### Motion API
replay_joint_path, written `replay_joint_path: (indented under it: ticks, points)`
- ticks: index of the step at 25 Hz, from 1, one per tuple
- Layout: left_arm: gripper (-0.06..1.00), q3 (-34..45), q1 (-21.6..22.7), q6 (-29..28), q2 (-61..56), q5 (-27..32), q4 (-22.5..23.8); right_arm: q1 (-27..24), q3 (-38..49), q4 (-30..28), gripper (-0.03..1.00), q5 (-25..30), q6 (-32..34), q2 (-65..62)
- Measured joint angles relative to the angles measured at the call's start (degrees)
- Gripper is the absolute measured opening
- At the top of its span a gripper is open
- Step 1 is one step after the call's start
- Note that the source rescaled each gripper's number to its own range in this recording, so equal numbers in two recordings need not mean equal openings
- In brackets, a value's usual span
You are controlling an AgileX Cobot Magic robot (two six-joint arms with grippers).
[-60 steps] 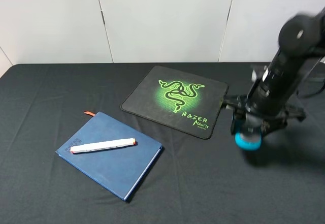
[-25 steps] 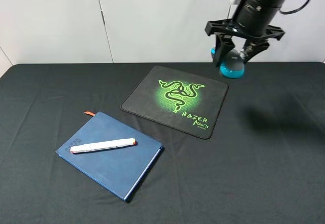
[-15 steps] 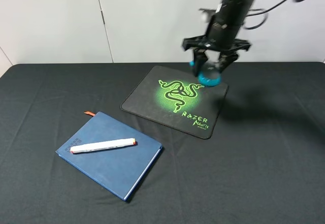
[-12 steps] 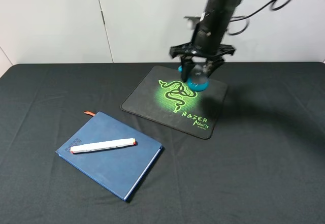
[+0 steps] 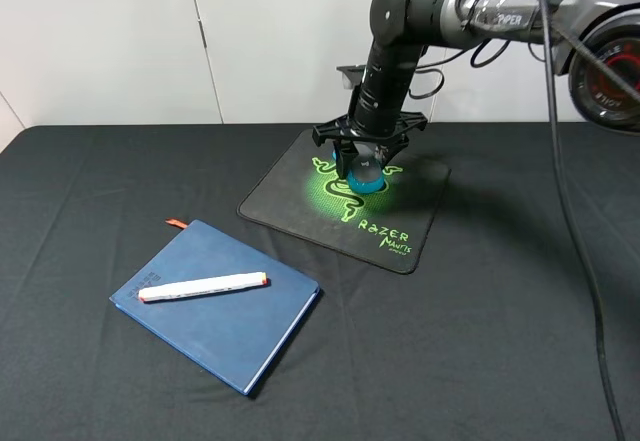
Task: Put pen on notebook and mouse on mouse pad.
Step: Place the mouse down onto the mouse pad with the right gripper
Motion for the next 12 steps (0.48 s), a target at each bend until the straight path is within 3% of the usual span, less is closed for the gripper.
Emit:
replay_joint_path:
  ticks: [12]
  points:
    - [1.0,0.0,0.0,0.0,0.0,0.0,0.0,0.0,-0.1,-0.4,0.03,-1.6,0.0,1.1]
